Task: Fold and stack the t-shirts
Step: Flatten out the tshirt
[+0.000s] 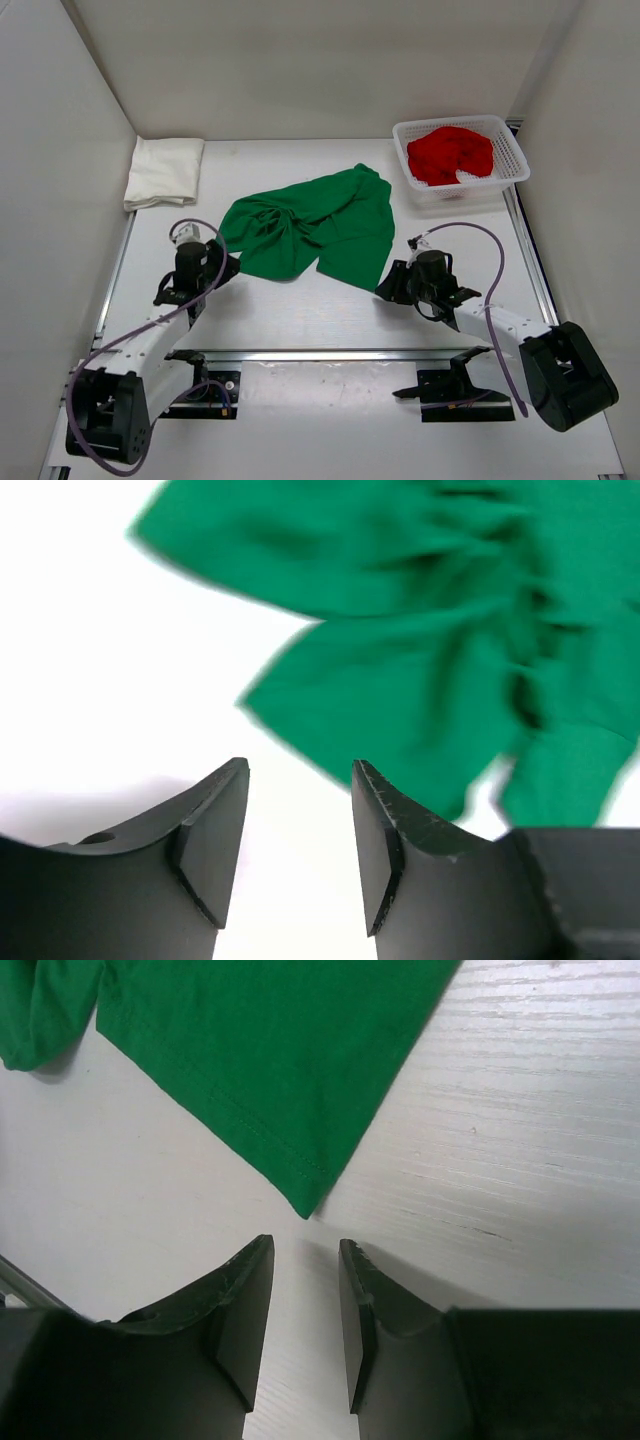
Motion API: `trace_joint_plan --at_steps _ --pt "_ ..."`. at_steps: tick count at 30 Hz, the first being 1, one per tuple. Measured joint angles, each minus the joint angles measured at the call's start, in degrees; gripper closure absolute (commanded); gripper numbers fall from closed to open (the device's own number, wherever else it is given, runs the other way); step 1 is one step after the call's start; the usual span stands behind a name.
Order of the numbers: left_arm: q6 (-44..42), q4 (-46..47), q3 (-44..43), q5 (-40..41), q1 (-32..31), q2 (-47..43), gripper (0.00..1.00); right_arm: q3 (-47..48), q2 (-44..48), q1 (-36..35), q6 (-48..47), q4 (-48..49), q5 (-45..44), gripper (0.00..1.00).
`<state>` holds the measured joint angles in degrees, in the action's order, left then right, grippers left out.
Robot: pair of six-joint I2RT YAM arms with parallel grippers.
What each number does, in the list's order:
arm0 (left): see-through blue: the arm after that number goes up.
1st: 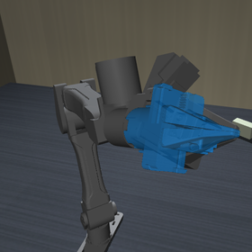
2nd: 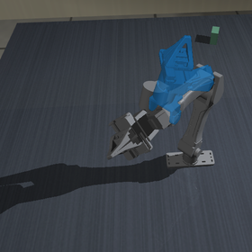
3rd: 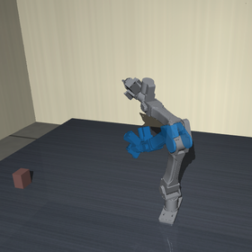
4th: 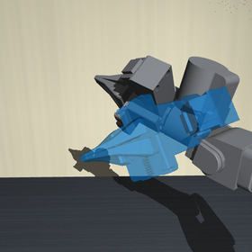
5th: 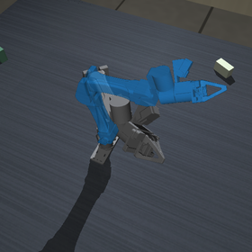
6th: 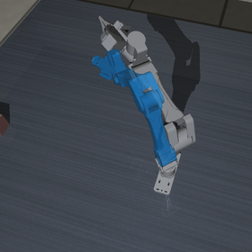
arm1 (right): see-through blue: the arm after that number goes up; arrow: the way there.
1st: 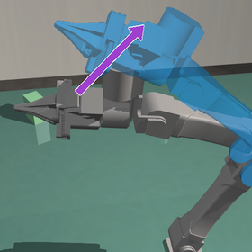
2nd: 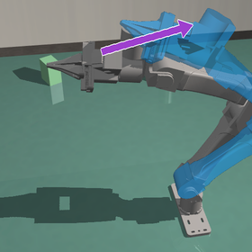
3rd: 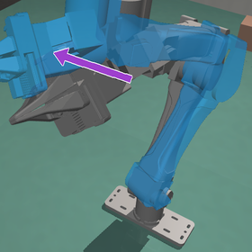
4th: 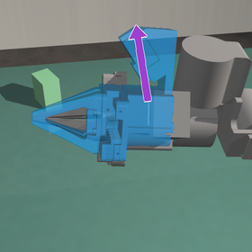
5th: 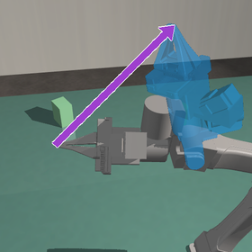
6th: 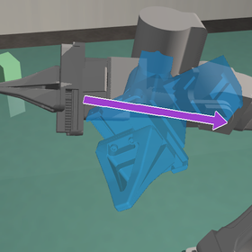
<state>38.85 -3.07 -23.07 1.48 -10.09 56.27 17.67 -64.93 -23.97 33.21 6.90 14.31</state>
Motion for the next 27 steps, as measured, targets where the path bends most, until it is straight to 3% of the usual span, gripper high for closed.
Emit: trace_joint_plan --at_steps 4,14,22,27 --pt "0.66 -0.46 4.33 1.64 3.80 0.57 0.45 -0.02 0.13 -0.07 -0.02 -0.02 0.44 0.69" --pt "3.21 8.04 2.38 1.75 2.75 14.08 0.46 -0.39 2.56 0.04 -0.44 0.04 1.36 0.68" --pt "4.92 12.13 0.39 1.70 1.55 19.65 0.63 -0.42 2.60 0.85 -0.48 -0.02 1.95 0.68" --pt "5.42 12.13 0.15 1.73 1.42 20.52 0.86 -0.66 4.07 2.10 -0.52 -0.50 1.99 0.68"
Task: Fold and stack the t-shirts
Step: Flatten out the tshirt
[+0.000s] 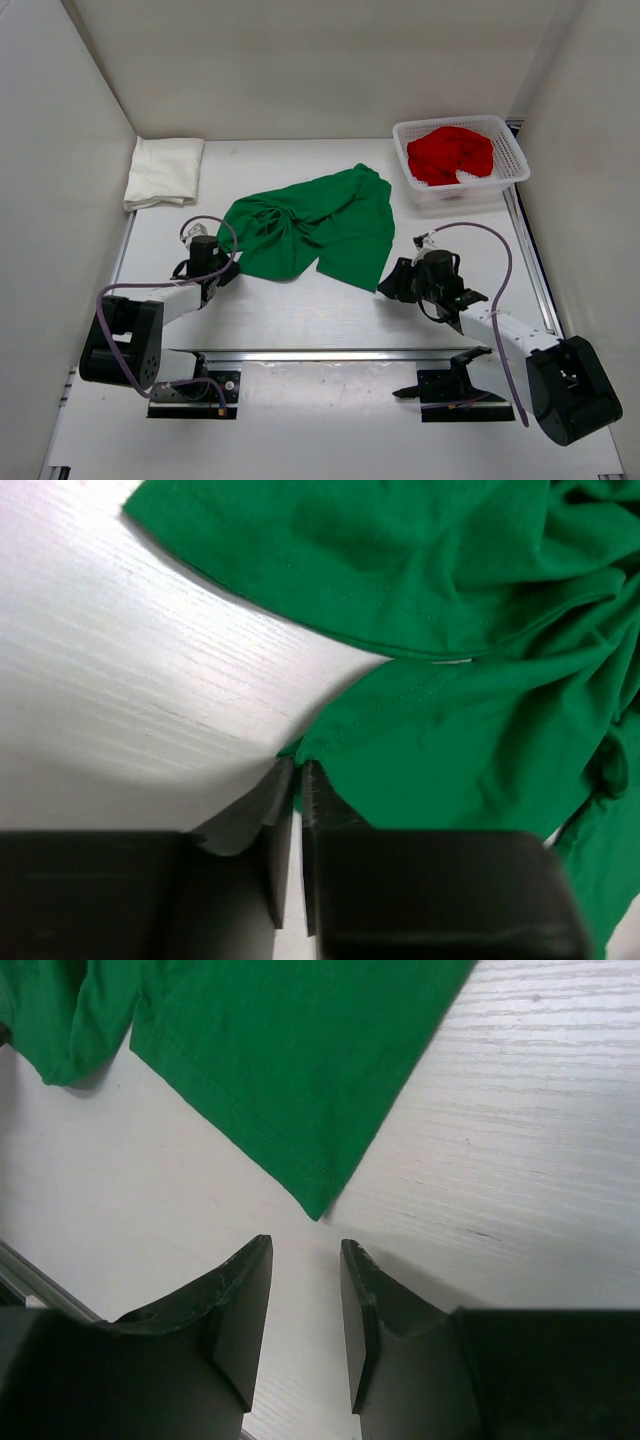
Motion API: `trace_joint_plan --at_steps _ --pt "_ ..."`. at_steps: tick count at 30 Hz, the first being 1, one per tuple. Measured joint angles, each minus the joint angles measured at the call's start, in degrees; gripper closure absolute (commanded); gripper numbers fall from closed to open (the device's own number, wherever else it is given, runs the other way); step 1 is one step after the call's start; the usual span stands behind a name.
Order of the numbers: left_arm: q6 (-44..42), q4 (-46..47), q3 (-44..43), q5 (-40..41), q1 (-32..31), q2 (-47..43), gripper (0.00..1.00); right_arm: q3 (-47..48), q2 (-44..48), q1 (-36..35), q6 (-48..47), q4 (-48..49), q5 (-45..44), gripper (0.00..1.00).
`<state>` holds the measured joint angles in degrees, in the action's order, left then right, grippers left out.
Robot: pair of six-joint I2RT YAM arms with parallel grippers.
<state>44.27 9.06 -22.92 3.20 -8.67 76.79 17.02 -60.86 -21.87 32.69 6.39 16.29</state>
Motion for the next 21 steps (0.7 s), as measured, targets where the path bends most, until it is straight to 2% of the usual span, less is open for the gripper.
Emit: trace_joint_plan --at_steps 4,9,15,19,21 --pt "-0.35 -0.68 -0.09 0.02 -0.04 -0.11 1.00 0.00 -0.35 1.44 -0.22 -1.51 -0.63 0.67" --pt "-0.96 -2.47 -1.11 0.24 -0.57 -1.75 1.00 0.00 -2.43 0.81 -0.37 -3.06 -2.27 0.63" --pt "-2.03 -2.99 -2.45 0.59 -3.76 -5.95 1.00 2.23 -7.87 -2.67 0.39 0.26 -1.66 0.62" --pt "-2.47 -4.13 -2.45 0.42 -4.72 -9.40 1.00 3.41 -12.02 -2.82 1.68 4.17 0.55 0.64" --pt "-2.86 -4.57 -2.32 0.42 -4.74 -10.97 1.00 3.74 -13.73 -2.82 2.40 5.84 1.16 0.69"
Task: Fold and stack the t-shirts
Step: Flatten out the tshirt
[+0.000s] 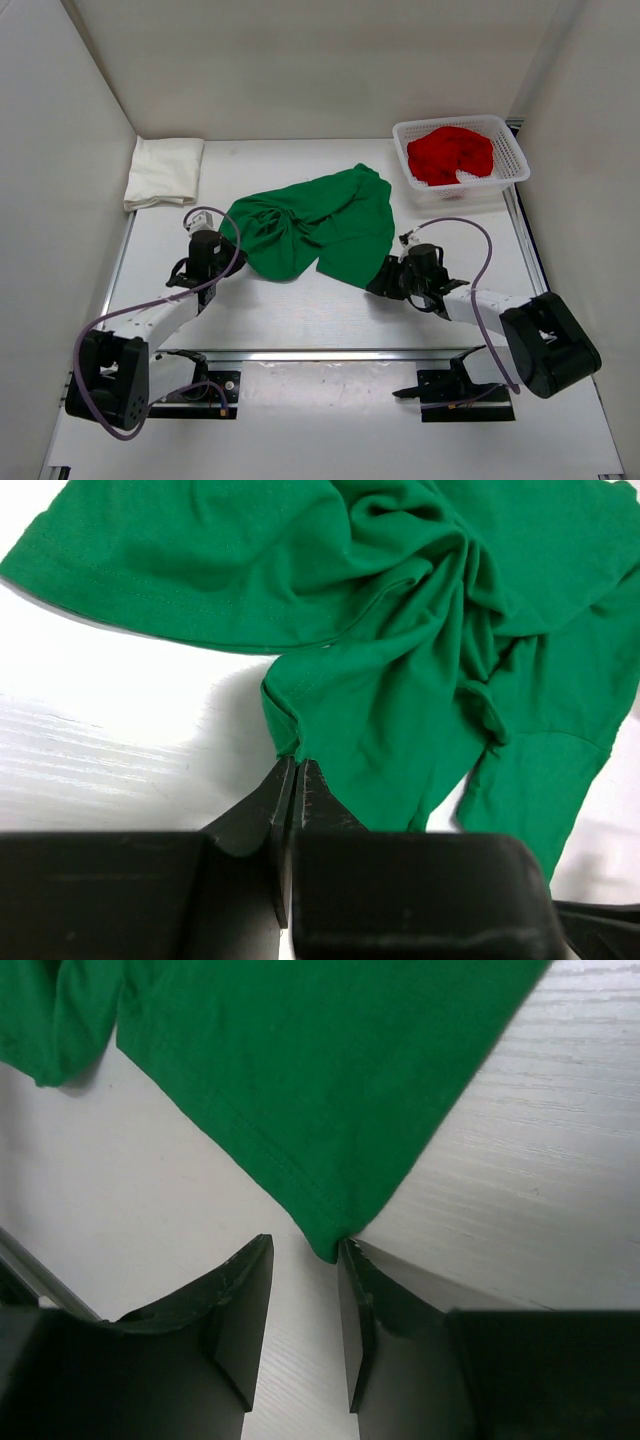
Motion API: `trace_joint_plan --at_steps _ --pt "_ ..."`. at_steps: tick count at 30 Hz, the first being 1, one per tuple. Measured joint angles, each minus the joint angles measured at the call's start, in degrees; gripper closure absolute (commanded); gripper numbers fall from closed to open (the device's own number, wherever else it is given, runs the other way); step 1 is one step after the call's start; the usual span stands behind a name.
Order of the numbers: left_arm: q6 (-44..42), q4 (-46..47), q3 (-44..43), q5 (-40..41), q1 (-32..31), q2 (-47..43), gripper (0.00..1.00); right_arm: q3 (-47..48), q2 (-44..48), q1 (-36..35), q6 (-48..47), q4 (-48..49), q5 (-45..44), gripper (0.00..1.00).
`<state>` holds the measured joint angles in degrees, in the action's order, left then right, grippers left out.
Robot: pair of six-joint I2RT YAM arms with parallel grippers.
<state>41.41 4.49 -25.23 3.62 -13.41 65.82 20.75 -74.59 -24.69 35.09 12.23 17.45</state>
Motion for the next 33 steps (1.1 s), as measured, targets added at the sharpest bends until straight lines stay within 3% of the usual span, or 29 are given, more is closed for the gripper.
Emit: trace_joint_plan --at_steps 7,13,17,22,27,30,33 --pt "-0.31 -1.14 1.18 -1.25 0.09 -1.44 1.00 0.11 -2.67 0.39 1.51 1.99 -0.17 1.00" --pt "-1.79 -5.68 -1.55 -1.51 -3.08 -3.19 1.00 1.09 1.60 -0.24 0.35 -3.91 -4.07 1.00" --pt "-4.17 -12.81 -13.57 -4.20 -3.63 -5.20 1.00 8.20 13.09 -1.60 -3.28 -15.54 -10.25 1.00" --pt "-6.05 -18.91 -36.26 -11.13 8.24 -6.19 1.00 33.46 20.90 -3.13 -10.43 -27.76 -19.45 1.00" --pt "-6.56 -25.62 -59.08 -16.24 19.78 -3.45 1.00 63.69 16.35 -2.23 -19.15 -35.54 -24.87 1.00" --pt "-6.49 -28.61 -72.06 -17.81 21.38 -0.13 1.00 81.37 10.16 -2.89 -23.82 -40.13 -27.71 1.00" --pt "-6.08 -29.38 -77.61 -19.08 21.38 1.14 1.00 96.24 3.41 -7.08 -28.35 -41.53 -29.70 1.00"
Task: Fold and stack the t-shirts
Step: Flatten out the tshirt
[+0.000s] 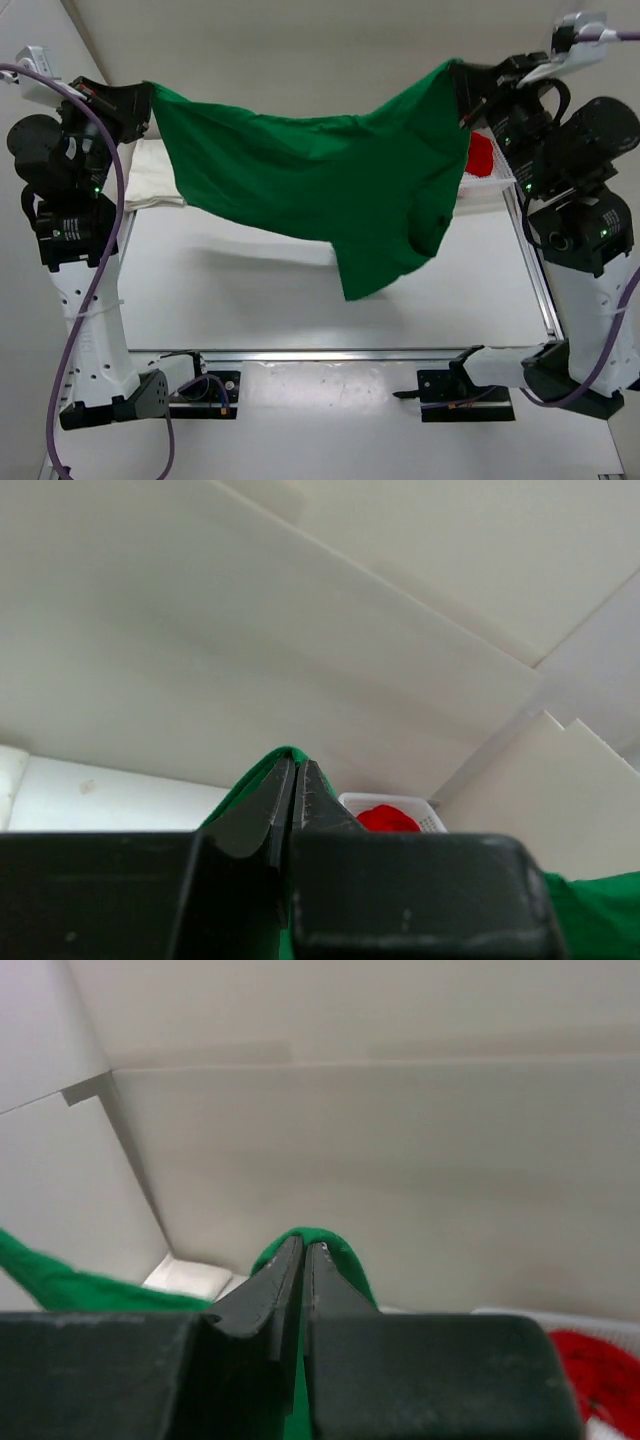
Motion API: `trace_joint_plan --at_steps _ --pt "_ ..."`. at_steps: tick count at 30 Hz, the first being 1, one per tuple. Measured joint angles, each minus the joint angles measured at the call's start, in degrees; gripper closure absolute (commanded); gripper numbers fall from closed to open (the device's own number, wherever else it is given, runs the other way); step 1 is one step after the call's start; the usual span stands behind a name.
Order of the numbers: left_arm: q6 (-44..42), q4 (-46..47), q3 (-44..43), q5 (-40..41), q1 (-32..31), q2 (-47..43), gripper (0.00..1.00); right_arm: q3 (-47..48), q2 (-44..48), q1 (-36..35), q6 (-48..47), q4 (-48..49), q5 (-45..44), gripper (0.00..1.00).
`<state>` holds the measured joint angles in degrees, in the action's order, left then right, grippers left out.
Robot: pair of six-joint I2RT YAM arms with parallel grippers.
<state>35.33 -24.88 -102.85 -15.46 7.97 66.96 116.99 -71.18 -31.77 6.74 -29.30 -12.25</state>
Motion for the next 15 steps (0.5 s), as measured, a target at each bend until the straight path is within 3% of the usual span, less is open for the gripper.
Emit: trace_joint_plan --at_steps 3,7,12,15 --pt "0.07 -0.76 0.35 -0.07 -0.02 0.37 1.00 9.79 -6.97 5.16 -1.14 -2.08 6.19 1.00" --pt "-0.83 0.52 8.39 2.27 -0.63 1.90 1.00 13.38 -15.23 15.45 -0.48 -2.29 14.58 1.00" --pt "-1.95 1.31 20.76 6.36 -1.97 10.43 1.00 15.87 -30.64 18.69 -0.31 -2.80 24.24 1.00" --pt "-2.12 0.48 22.16 8.07 -2.69 18.71 1.00 19.08 -43.01 20.06 0.28 -4.74 27.04 1.00"
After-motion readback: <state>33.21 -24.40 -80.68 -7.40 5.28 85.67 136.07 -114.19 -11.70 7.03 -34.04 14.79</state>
